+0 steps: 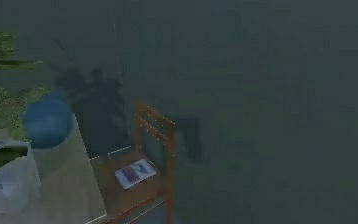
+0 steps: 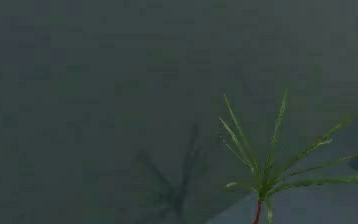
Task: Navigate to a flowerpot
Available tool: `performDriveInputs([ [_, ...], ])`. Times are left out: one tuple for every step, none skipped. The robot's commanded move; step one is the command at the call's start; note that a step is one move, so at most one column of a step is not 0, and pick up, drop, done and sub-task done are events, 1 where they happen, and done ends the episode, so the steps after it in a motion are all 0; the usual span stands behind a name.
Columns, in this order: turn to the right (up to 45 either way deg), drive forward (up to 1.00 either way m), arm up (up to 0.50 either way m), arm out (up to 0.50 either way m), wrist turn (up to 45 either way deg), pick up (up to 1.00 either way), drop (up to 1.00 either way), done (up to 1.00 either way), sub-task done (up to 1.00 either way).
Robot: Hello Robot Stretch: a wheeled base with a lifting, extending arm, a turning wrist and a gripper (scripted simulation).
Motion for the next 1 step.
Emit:
performDriveInputs([
  [-39.0,0.00,0.00,0.00,0.0,0.00,0.00,0.00,0.00],
])
